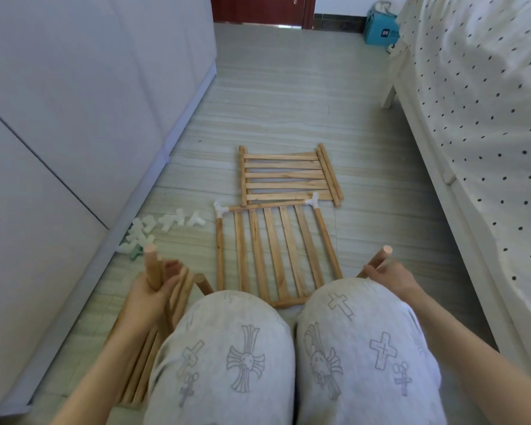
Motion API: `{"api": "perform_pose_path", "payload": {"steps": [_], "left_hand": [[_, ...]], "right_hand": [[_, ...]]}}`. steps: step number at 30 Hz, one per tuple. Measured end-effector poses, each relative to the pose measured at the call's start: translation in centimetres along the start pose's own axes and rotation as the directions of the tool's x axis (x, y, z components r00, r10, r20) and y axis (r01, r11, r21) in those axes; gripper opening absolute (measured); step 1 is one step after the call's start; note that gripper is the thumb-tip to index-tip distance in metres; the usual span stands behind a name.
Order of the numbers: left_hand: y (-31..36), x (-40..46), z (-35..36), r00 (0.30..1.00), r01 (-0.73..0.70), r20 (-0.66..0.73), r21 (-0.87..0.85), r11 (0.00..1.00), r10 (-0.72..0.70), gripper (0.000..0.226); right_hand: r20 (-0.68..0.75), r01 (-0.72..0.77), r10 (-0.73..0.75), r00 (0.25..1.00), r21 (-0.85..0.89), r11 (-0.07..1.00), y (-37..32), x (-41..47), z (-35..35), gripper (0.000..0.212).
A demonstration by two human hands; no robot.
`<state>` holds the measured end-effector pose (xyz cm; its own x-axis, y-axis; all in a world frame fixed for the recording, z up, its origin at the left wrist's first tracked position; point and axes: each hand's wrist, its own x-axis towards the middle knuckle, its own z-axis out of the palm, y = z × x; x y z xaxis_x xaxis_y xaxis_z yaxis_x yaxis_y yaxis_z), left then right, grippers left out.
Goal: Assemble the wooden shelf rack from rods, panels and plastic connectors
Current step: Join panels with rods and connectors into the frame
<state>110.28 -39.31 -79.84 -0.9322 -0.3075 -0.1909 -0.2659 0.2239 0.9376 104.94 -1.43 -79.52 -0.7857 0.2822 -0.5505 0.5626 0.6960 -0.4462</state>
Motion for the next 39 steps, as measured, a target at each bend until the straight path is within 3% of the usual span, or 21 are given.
{"api": "perform_pose_path", "payload": {"steps": [3, 7, 11, 14, 16, 18, 20, 22, 25, 28, 30, 32, 34, 39], "left_hand": [[2.2, 2.2, -1.1, 0.994, -0.104, -0.045, 0.01, 0.995, 0.104, 0.024], [7.8, 4.3, 0.0, 0.952, -0.304, 0.06, 0.069, 0.95, 0.3, 0.018], [14.5, 5.5, 2.7, 0.897, -0.417, 0.143, -0.036, 0.908, 0.417, 0.024], [18.4, 5.7, 4.8, 0.875, -0.387, 0.228, -0.205, 0.899, 0.428, 0.023], [20.1, 6.3, 6.0, 0.848, -0.36, 0.293, -0.293, 0.886, 0.442, 0.022], [20.9, 7.3, 7.0, 0.825, -0.356, 0.337, -0.313, 0.881, 0.453, 0.021], [20.9, 8.9, 7.9, 0.816, -0.377, 0.372, -0.238, 0.895, 0.443, 0.019], [19.9, 11.0, 8.6, 0.825, -0.371, 0.393, -0.164, 0.914, 0.405, 0.019], [16.4, 15.1, 9.0, 0.889, -0.235, 0.374, -0.123, 0.964, 0.265, 0.018], [11.9, 20.0, 8.4, 0.965, -0.068, 0.233, -0.215, 0.974, 0.119, 0.016], [9.0, 23.2, 8.0, 0.993, -0.058, 0.084, -0.295, 0.954, 0.086, 0.016], [6.7, 26.1, 7.9, 0.993, -0.114, -0.061, -0.325, 0.939, 0.099, 0.016], [4.8, 28.7, 8.3, 0.98, -0.165, -0.158, -0.291, 0.943, 0.122, 0.016], [1.5, 32.6, 10.2, 0.961, -0.215, -0.223, -0.242, 0.946, 0.161, 0.016]], "right_hand": [[0.129, 0.038, -0.034, 0.991, -0.028, 0.999, -2.0, -1.1, -0.9, 0.032], [0.222, 0.18, -0.218, 0.95, 0.179, 0.967, -7.0, -2.1, -1.5, 0.031], [0.28, 0.443, -0.501, 0.819, 0.247, 0.862, -13.7, -3.3, -1.5, 0.037], [0.311, 0.584, -0.647, 0.696, 0.278, 0.762, -18.3, -4.0, -1.2, 0.05], [0.369, 0.647, -0.699, 0.612, 0.275, 0.711, -20.4, -3.7, -1.2, 0.039], [0.384, 0.65, -0.715, 0.584, 0.306, 0.696, -21.6, -2.8, -1.1, 0.015], [0.352, 0.616, -0.714, 0.605, 0.36, 0.7, -22.2, -0.9, -0.9, 0.005], [0.326, 0.591, -0.689, 0.648, 0.355, 0.724, -22.1, 1.9, -0.6, 0.011], [0.276, 0.504, -0.585, 0.763, 0.312, 0.805, -20.7, 7.7, -0.4, 0.005], [0.132, 0.376, -0.45, 0.883, 0.374, 0.848, -18.5, 14.6, -0.8, 0.013], [-0.005, 0.342, -0.375, 0.927, 0.423, 0.839, -17.1, 18.9, -1.0, 0.015], [-0.142, 0.342, -0.311, 0.94, 0.442, 0.83, -16.0, 22.6, -0.9, 0.004], [-0.253, 0.346, -0.254, 0.934, 0.448, 0.824, -15.1, 25.4, -0.5, 0.008], [-0.382, 0.4, -0.251, 0.889, 0.384, 0.832, -14.0, 29.3, 1.5, 0.022]]}}
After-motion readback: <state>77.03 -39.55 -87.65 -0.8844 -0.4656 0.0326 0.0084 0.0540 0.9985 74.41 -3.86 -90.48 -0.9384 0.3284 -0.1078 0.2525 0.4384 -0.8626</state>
